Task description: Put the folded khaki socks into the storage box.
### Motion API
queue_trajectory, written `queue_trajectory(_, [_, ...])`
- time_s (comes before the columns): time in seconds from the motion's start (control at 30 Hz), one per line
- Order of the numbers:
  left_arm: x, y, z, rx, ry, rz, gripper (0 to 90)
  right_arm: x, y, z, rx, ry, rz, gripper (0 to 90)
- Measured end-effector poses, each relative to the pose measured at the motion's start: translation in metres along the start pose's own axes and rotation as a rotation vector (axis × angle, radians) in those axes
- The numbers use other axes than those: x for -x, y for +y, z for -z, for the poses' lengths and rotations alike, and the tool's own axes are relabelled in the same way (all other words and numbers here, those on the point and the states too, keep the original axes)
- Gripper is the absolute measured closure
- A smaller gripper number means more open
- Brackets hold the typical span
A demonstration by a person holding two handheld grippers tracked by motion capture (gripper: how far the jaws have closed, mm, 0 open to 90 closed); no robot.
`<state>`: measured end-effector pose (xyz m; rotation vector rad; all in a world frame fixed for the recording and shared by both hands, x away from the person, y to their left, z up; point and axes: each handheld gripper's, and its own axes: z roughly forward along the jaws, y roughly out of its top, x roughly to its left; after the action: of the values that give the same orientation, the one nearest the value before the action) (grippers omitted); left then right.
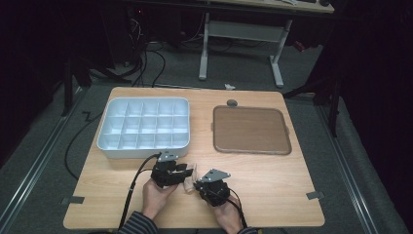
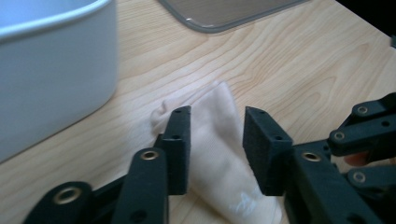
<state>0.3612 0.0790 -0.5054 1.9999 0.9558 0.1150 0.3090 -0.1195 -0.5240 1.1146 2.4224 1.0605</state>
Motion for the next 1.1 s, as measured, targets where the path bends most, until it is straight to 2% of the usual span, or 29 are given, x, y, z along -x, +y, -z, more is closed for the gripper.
queue_trajectory(0.2, [0.000,-0.014,0.009,-0.015,0.040,0.049,46.8,0.000,-0.001,0.000,0.004,0.000,-0.002,85.6])
queue_trajectory(0.3, [0.003,-0.020,0.008,-0.015,0.038,0.070,44.0,0.000,-0.001,0.000,0.004,0.000,-0.004,85.5])
queue_trajectory(0.43, [0.007,-0.024,0.004,-0.032,0.039,0.072,42.4,0.000,-0.001,0.000,0.004,-0.001,-0.001,85.4])
queue_trajectory(0.53, [0.009,-0.026,0.000,-0.032,0.041,0.087,41.8,0.000,-0.002,0.000,0.004,-0.003,-0.001,85.2])
queue_trajectory(0.57, [0.011,-0.026,-0.001,-0.031,0.042,0.107,41.8,0.000,-0.002,0.000,0.003,-0.003,-0.001,85.2])
queue_trajectory(0.63, [0.013,-0.026,-0.005,-0.056,0.073,0.114,44.6,0.001,-0.003,-0.001,0.007,0.000,-0.001,85.1])
queue_trajectory(0.7, [0.012,-0.023,-0.008,-0.060,0.087,0.105,45.7,0.000,-0.004,-0.001,0.005,-0.003,0.006,85.0])
queue_trajectory(0.8, [0.010,-0.018,-0.010,-0.077,0.096,0.075,47.2,0.002,-0.003,-0.002,0.006,-0.005,-0.013,84.7])
queue_trajectory(0.93, [0.006,-0.016,-0.011,-0.083,0.078,0.097,45.9,0.003,-0.003,-0.003,0.002,-0.011,-0.010,83.4])
queue_trajectory(1.1, [0.003,-0.015,-0.008,-0.066,0.070,0.090,44.3,0.004,-0.003,-0.002,0.008,-0.018,-0.023,78.9])
